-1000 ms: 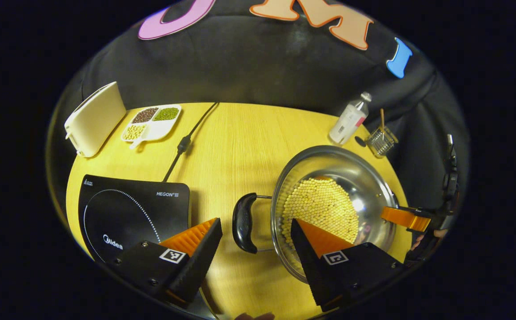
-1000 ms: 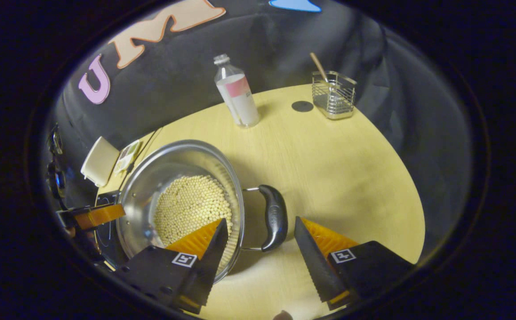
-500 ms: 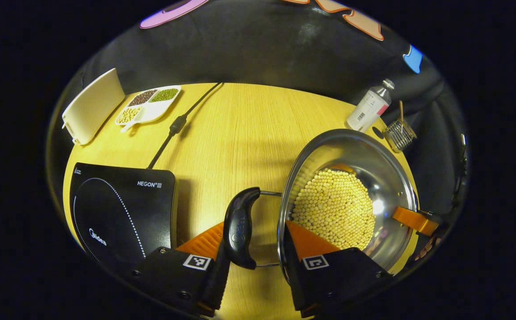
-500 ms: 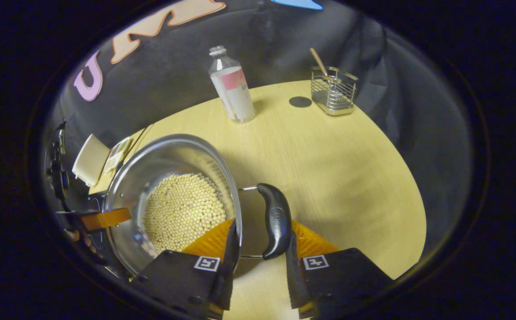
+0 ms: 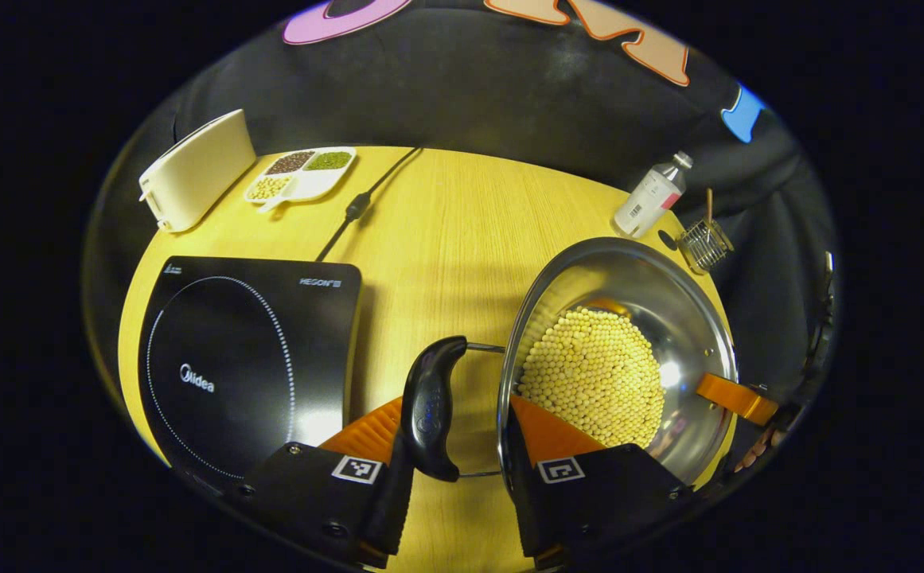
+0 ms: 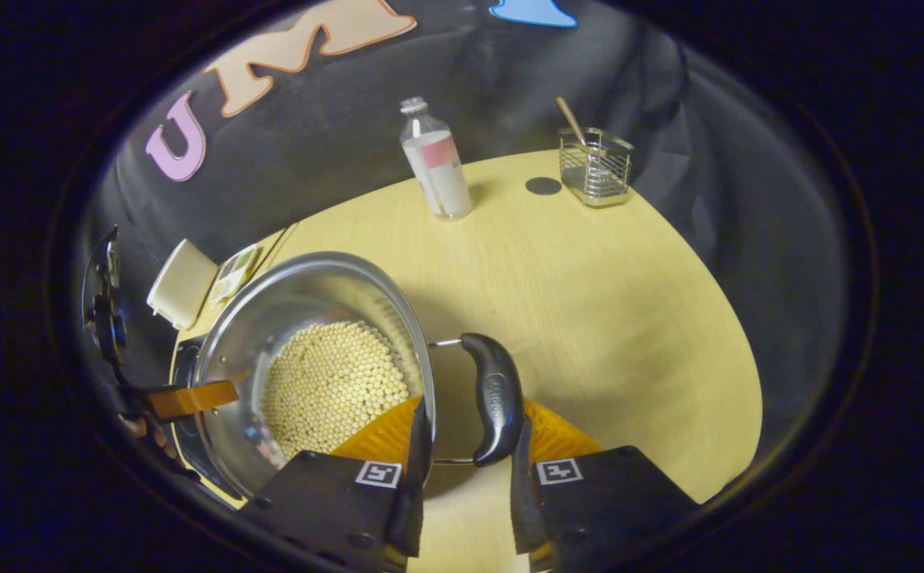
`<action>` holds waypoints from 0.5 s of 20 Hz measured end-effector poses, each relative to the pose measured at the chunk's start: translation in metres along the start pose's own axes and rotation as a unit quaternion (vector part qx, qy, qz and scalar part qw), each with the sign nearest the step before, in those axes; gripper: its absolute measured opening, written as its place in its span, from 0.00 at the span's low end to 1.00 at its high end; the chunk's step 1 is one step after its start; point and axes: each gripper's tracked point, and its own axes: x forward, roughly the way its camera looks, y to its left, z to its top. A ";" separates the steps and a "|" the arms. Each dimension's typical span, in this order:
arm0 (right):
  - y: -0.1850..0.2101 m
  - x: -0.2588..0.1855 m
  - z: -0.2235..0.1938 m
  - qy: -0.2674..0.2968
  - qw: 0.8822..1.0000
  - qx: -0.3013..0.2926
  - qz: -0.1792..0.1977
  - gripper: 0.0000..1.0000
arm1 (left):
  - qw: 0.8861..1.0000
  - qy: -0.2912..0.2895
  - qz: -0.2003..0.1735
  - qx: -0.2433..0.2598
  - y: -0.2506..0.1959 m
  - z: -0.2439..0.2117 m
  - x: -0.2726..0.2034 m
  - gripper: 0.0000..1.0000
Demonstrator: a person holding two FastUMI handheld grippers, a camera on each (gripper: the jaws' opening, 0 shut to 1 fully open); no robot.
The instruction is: First push the handle of the pot to place it horizontally, then grasp the pot with both hands and set it on the induction cooktop.
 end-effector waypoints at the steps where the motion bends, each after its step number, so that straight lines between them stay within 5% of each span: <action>1: 0.004 -0.007 0.001 -0.005 1.000 -0.001 0.002 0.40 | 1.000 -0.005 0.000 0.000 0.003 0.001 -0.009 0.57; 10: 0.068 -0.058 -0.026 -0.023 0.999 -0.003 0.033 0.46 | 0.999 -0.033 0.020 0.006 0.053 -0.006 -0.085 0.57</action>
